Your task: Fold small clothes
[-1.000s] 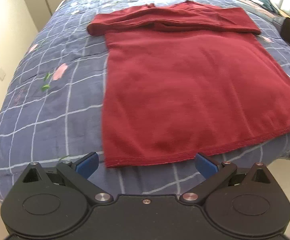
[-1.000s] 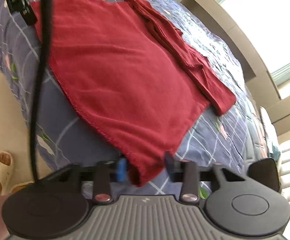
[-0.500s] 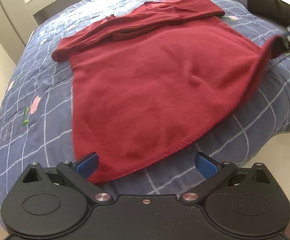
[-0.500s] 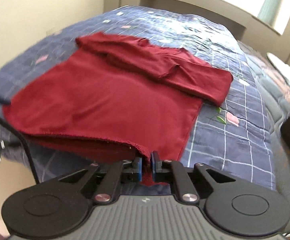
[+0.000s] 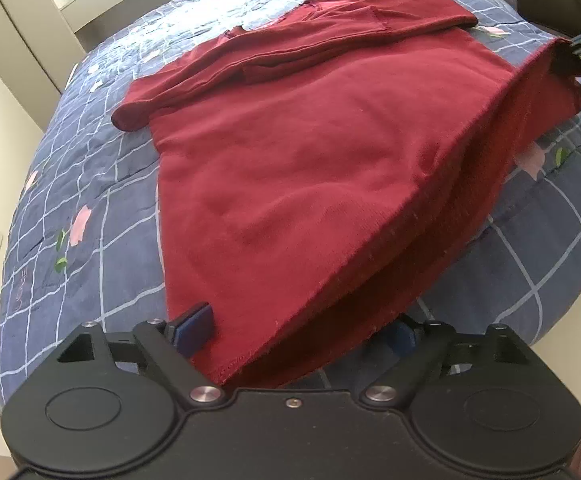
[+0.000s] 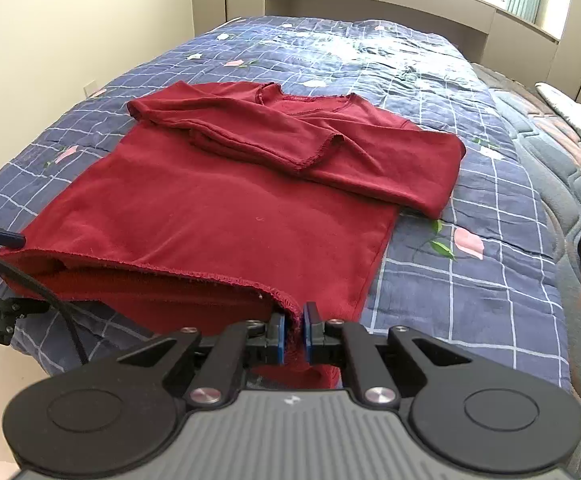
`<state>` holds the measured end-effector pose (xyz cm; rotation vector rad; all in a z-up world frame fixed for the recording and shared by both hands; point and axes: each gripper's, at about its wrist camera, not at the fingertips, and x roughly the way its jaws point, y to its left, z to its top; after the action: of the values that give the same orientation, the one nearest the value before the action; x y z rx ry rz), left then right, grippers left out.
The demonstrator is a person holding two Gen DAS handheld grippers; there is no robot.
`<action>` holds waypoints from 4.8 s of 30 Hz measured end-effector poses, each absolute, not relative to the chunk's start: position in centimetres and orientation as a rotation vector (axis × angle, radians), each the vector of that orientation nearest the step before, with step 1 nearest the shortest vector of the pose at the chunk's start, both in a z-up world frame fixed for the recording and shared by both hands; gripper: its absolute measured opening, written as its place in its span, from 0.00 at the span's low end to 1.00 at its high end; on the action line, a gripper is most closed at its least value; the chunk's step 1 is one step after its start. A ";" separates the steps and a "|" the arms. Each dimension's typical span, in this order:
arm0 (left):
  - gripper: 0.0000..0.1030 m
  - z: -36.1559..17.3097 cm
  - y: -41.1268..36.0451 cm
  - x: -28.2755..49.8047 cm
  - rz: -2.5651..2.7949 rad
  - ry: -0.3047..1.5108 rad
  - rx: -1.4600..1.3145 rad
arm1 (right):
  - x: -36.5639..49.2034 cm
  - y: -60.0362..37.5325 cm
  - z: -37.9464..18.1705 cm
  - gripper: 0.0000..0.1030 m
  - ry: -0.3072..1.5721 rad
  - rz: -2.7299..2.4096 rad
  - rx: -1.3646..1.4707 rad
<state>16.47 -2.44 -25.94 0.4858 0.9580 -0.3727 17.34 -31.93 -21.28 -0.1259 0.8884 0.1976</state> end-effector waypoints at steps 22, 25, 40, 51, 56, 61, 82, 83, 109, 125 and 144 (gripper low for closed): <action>0.06 -20.5 -1.7 21.6 -0.142 1.009 0.370 | 20.1 -34.9 -19.6 0.10 0.890 0.262 -0.032; 0.05 -18.8 -2.0 23.2 -0.114 0.974 0.326 | 21.5 -35.3 -18.3 0.10 0.842 0.243 -0.040; 0.05 -15.9 -5.3 39.2 -0.163 0.795 0.279 | 36.4 -36.2 -16.1 0.10 0.653 0.052 -0.089; 0.06 -16.6 -6.4 52.0 -0.205 0.815 0.253 | 46.1 -35.8 -17.0 0.10 0.658 -0.048 -0.098; 0.06 -18.6 -6.3 55.2 -0.206 0.879 0.252 | 48.7 -35.3 -18.7 0.10 0.711 -0.062 -0.119; 0.06 -20.7 -6.2 57.3 -0.216 0.930 0.239 | 49.8 -35.3 -20.2 0.11 0.750 -0.088 -0.112; 0.72 -22.3 -5.6 59.8 -0.205 0.956 0.146 | 50.7 -35.6 -21.4 0.91 0.779 -0.190 -0.107; 0.79 -22.1 -5.5 59.8 -0.206 0.953 0.136 | 50.5 -35.6 -21.3 0.94 0.778 -0.196 -0.106; 0.99 -23.1 1.5 45.4 0.105 1.058 -0.160 | 44.9 -29.3 -20.6 1.00 0.969 -0.191 -0.069; 0.99 -25.3 2.6 44.3 0.144 1.068 -0.214 | 47.4 -24.0 -23.4 1.00 1.040 -0.088 -0.077; 0.99 -27.5 1.7 45.7 0.109 1.130 -0.258 | 46.6 -23.9 -27.3 1.00 1.038 -0.093 -0.114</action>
<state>45.71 1.71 -27.48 -0.2584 1.1298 0.1095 46.60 -23.89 -27.35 -0.1144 1.0380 -0.0931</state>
